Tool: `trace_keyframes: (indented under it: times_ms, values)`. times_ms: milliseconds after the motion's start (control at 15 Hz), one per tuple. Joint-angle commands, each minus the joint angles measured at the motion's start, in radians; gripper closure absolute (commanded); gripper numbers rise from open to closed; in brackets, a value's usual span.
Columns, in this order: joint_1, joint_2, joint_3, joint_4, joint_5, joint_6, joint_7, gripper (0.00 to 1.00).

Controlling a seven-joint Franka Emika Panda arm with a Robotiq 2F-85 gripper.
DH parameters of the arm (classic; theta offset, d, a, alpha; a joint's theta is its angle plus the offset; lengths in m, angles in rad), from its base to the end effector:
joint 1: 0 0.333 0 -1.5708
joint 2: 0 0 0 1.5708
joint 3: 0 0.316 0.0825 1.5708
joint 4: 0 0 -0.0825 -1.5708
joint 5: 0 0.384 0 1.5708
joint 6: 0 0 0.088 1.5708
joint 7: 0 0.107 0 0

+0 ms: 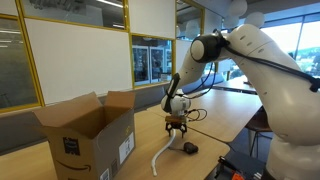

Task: Put the radish, white rope and black measuring tape inside the brown box

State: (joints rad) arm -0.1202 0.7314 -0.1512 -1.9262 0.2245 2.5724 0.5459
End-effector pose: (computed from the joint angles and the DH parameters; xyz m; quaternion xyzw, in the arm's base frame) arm 0.5811 -0.1657 0.1023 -0.8826 0.4688 0.0352 0.0010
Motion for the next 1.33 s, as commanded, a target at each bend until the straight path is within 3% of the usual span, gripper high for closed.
trace_keyframes:
  times_ms: [0,200,267,400,867,1067,1267]
  values:
    - [0.010,0.020,-0.022,0.044,0.008,-0.027,-0.018,0.00]
    - [0.006,0.019,-0.024,0.044,0.012,-0.024,-0.020,0.00]
    - [0.003,0.019,-0.022,0.043,0.015,-0.023,-0.024,0.25]
    - [0.001,0.018,-0.022,0.041,0.017,-0.022,-0.027,0.34]
    - [-0.004,0.015,-0.019,0.055,0.019,-0.025,-0.033,0.86]
    - [-0.007,0.010,-0.018,0.050,0.022,-0.021,-0.038,0.93]
    - [-0.010,-0.008,-0.013,0.035,0.028,-0.017,-0.045,0.88]
